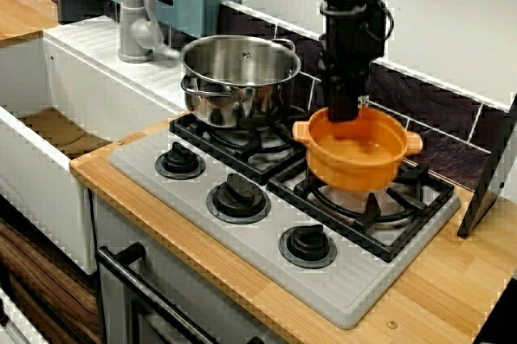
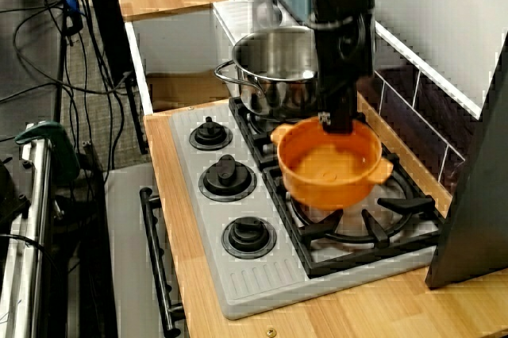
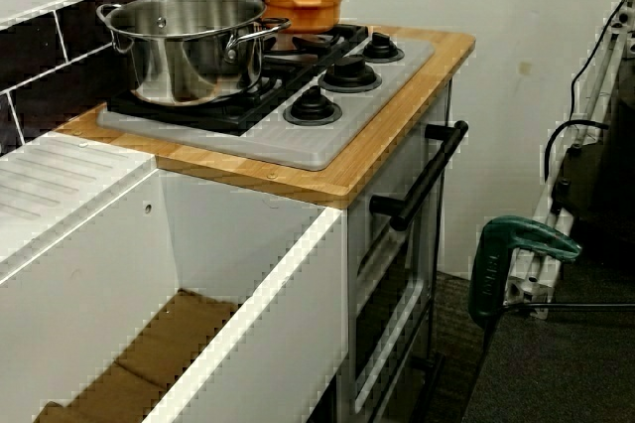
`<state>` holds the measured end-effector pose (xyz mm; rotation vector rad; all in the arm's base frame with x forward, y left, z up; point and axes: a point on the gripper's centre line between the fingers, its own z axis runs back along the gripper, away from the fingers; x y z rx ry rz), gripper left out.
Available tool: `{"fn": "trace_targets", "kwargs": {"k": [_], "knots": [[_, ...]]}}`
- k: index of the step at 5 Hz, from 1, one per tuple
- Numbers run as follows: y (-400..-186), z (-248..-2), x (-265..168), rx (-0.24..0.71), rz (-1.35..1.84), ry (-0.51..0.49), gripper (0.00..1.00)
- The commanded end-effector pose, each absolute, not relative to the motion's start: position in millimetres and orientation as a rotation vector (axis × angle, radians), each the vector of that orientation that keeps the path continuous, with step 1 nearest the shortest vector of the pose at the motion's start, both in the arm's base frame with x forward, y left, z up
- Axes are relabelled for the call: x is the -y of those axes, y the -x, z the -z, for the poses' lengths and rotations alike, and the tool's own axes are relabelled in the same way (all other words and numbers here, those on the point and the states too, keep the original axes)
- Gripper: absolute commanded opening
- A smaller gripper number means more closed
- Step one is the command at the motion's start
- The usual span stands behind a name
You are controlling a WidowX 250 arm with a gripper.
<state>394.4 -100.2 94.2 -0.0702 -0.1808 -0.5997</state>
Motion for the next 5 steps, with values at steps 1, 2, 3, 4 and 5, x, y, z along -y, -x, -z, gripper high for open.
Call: {"fn": "trace_targets", "kwargs": {"k": [1, 2, 3, 4, 5], "knots": [[-386.1, -103.6, 98.6, 0.222, 0.593, 0.067, 0.54], [-380.7, -102.6, 97.4, 0.234, 0.628, 0.061, 1.00], [-375.1, -107.1, 89.4, 0.254, 0.629, 0.096, 1.00], [-370.7, -112.4, 90.7, 0.254, 0.642, 0.129, 1.00], [-366.9, -118.1, 99.6, 0.249, 0.649, 0.121, 1.00]]}}
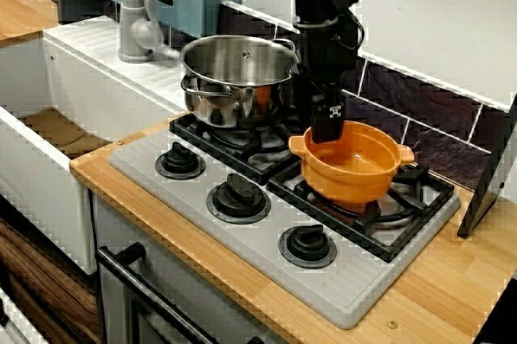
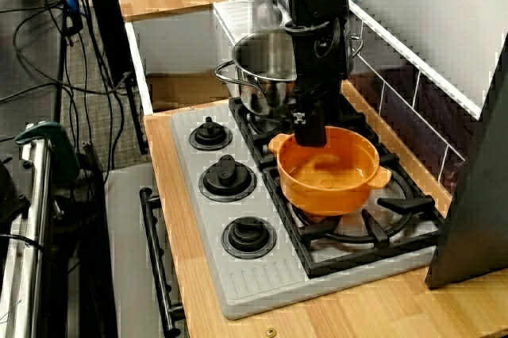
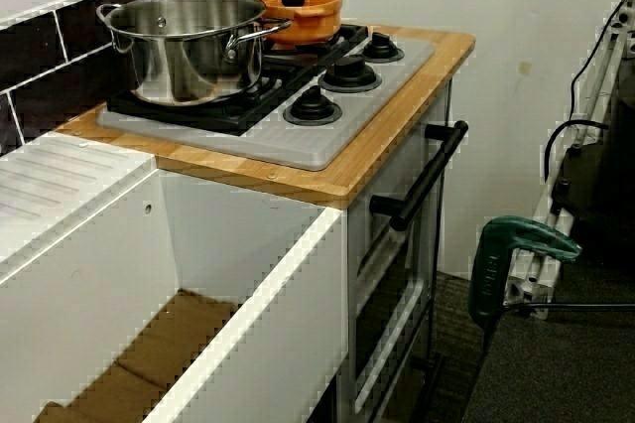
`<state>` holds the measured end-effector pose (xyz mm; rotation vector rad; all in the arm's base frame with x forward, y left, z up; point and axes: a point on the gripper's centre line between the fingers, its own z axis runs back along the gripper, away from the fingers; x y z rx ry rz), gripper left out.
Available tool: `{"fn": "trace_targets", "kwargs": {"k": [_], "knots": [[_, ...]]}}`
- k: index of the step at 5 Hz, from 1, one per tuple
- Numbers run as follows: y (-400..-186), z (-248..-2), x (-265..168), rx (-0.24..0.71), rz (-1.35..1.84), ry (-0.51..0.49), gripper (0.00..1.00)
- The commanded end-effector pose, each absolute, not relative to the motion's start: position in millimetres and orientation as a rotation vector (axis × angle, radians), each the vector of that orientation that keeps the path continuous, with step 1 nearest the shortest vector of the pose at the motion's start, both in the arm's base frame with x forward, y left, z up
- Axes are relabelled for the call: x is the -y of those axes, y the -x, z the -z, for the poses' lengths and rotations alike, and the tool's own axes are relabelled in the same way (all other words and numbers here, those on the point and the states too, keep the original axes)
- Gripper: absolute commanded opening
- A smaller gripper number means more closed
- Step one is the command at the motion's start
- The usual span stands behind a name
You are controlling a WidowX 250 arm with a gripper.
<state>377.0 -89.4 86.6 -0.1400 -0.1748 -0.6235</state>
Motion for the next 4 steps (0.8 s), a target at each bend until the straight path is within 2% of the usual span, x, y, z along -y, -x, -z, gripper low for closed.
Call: {"fn": "trace_targets", "kwargs": {"k": [1, 2, 3, 4], "knots": [[-362.6, -118.3, 109.4, 0.253, 0.659, 0.119, 1.00], [-348.8, -142.4, 135.5, 0.257, 0.714, 0.134, 1.00], [-333.4, -157.4, 158.7, 0.250, 0.777, 0.105, 1.00], [-324.9, -161.6, 164.1, 0.268, 0.791, 0.095, 1.00]]}}
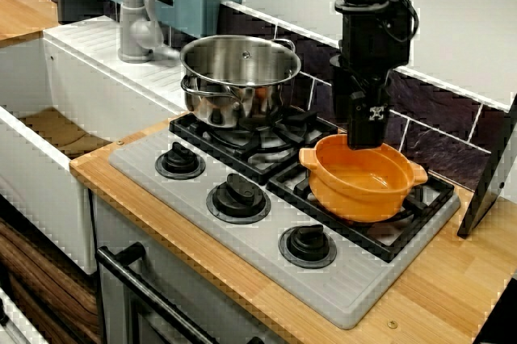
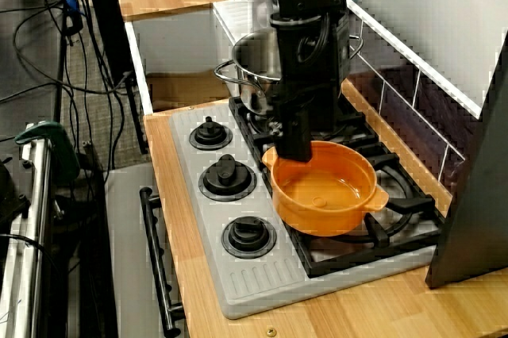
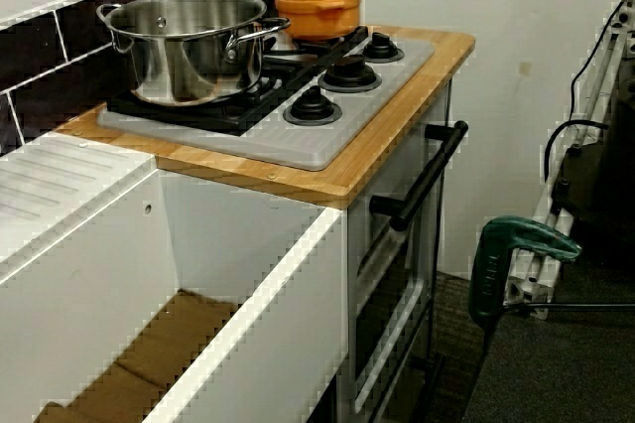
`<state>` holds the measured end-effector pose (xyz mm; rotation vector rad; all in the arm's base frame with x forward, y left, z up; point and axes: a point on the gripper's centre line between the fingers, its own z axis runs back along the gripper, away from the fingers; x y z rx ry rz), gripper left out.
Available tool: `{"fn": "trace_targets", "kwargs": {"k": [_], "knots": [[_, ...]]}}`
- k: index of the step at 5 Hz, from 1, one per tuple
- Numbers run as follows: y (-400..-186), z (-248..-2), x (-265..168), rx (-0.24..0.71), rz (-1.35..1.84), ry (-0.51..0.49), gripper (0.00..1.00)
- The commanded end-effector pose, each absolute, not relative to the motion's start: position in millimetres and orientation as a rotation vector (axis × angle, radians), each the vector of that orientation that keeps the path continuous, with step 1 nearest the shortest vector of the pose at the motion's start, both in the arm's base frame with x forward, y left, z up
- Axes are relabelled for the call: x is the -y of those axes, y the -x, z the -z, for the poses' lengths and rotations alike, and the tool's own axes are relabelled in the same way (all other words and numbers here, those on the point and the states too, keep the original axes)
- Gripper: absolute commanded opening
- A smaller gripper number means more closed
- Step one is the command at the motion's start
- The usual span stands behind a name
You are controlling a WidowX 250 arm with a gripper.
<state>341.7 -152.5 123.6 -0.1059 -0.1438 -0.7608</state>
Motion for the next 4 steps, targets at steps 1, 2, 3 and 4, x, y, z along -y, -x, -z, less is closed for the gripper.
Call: {"fn": "trace_targets", "kwargs": {"k": [1, 2, 3, 4], "knots": [[-320.1, -158.0, 163.2, 0.268, 0.811, 0.105, 1.00], [-316.1, -149.5, 168.4, 0.260, 0.843, 0.104, 1.00], [-316.3, -135.7, 174.2, 0.242, 0.858, 0.097, 1.00], [-317.2, -125.7, 177.7, 0.229, 0.866, 0.094, 1.00]]}}
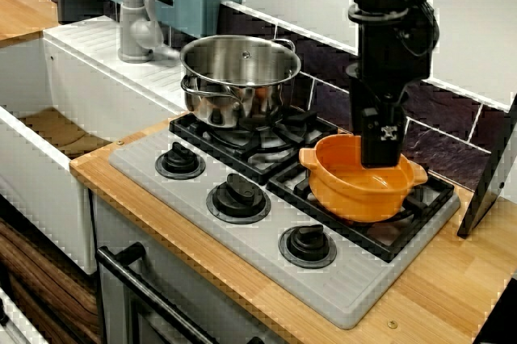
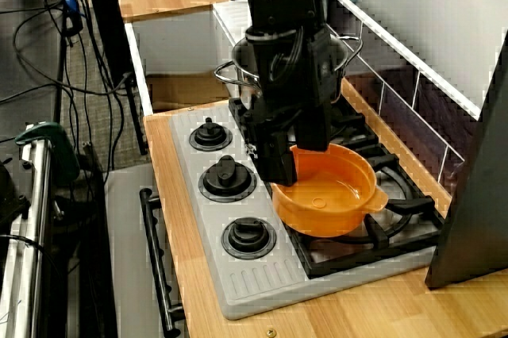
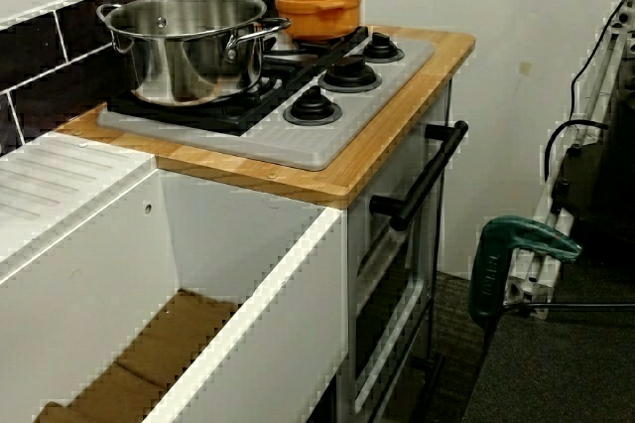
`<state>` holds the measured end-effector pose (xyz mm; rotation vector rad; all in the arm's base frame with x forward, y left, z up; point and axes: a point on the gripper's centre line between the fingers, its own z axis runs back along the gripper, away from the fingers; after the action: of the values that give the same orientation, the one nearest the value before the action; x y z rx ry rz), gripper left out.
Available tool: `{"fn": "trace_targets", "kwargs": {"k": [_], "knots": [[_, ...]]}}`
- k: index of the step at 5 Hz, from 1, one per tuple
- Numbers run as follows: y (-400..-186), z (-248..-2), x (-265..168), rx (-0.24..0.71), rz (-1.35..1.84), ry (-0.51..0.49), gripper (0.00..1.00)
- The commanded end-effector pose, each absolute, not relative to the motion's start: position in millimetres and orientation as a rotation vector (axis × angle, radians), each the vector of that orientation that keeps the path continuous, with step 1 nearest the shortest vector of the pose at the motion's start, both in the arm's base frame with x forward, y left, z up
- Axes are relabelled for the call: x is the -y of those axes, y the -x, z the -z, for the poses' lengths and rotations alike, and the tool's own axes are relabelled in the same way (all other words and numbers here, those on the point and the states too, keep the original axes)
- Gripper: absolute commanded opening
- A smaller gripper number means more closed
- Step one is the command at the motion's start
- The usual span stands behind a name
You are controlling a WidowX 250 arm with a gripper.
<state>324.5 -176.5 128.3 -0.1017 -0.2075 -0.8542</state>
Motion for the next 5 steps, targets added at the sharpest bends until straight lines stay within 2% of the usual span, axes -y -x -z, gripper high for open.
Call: {"fn": "trace_targets", "kwargs": {"k": [1, 3, 5], "knots": [[-315.3, -123.4, 177.4, 0.224, 0.885, 0.116, 1.00], [-313.4, -111.7, 179.2, 0.214, 0.906, 0.108, 1.00], [-316.2, -87.9, 189.6, 0.168, 0.916, 0.098, 1.00]]}}
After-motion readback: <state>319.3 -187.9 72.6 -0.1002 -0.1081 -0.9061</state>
